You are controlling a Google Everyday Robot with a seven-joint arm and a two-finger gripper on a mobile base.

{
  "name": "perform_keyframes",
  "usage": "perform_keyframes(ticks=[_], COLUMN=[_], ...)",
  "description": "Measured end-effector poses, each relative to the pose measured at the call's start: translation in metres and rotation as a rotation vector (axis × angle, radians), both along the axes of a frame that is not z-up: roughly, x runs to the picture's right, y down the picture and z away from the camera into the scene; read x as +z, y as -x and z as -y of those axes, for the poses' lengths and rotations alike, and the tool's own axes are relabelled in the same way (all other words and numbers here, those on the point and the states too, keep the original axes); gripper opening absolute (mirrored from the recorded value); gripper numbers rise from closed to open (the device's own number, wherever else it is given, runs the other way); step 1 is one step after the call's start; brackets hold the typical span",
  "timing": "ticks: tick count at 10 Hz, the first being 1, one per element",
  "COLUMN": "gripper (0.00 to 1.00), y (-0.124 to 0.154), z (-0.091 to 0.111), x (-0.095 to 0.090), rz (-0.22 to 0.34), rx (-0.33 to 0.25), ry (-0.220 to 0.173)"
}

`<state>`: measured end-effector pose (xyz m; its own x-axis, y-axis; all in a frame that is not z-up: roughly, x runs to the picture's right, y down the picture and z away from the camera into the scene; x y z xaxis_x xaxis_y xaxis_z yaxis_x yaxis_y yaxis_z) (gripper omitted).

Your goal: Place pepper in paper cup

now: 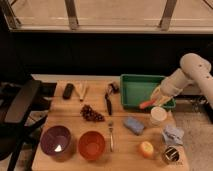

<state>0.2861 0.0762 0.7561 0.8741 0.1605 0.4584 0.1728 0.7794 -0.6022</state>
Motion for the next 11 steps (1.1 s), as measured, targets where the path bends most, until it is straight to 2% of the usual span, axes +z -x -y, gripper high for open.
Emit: perform_keyframes(ticks=[4, 8, 11], gripper=[0.0, 0.0, 0.0], y=[-0.039, -0.093, -0.101], z=[-0.02, -0.045, -0.051], x=[-0.013, -0.021, -0.013], rz=[-0.112, -0.264, -0.326], rx=[0.016, 0.036, 0.035], ry=[0.025, 0.07, 0.085])
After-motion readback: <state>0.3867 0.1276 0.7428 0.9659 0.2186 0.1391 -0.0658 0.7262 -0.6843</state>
